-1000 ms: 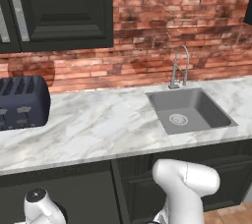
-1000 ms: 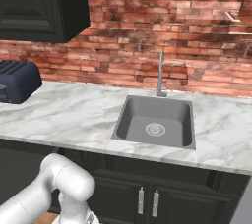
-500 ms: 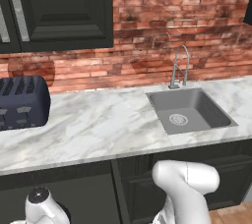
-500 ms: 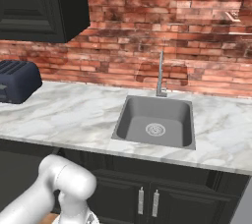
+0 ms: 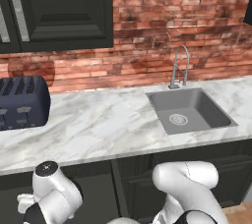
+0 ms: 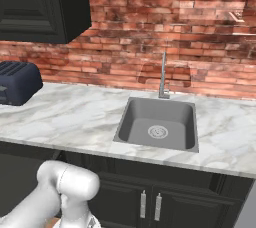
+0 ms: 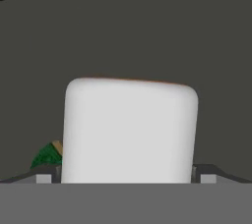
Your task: Restock the sink supplies by placing the sponge and soap dispenser on the counter and next to the sink. Make sure the soap dispenser is upright.
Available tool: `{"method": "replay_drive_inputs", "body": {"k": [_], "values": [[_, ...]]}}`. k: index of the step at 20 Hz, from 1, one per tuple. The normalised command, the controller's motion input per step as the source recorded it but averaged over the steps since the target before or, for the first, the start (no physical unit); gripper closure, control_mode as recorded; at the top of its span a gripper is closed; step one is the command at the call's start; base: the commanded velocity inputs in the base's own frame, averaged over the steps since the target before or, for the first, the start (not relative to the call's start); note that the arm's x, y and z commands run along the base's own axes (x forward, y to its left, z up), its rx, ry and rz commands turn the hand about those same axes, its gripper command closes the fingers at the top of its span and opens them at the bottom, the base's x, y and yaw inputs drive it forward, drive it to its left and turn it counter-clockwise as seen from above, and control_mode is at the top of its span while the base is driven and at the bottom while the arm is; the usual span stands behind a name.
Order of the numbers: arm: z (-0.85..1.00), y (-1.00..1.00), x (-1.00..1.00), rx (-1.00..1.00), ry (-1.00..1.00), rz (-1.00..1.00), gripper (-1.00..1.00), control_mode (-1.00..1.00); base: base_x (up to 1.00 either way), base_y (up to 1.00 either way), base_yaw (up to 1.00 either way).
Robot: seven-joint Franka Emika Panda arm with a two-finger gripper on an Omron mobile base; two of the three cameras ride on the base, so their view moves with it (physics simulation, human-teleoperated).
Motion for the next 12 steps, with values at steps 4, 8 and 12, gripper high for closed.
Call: {"method": "replay_drive_inputs", "body": {"k": [4,8,12], "values": [[1.0,-0.96,0.0,0.08,0.0,-0.16,1.0,-1.0,0.0,0.0,0.0],[1.0,-1.0,0.0,0.2,0.0,-0.14,1.0,-1.0,0.0,0.0,0.0],[1.0,-1.0,0.14,0.22,0.0,-0.08,1.0,-1.0,0.0,0.0,0.0]]}}
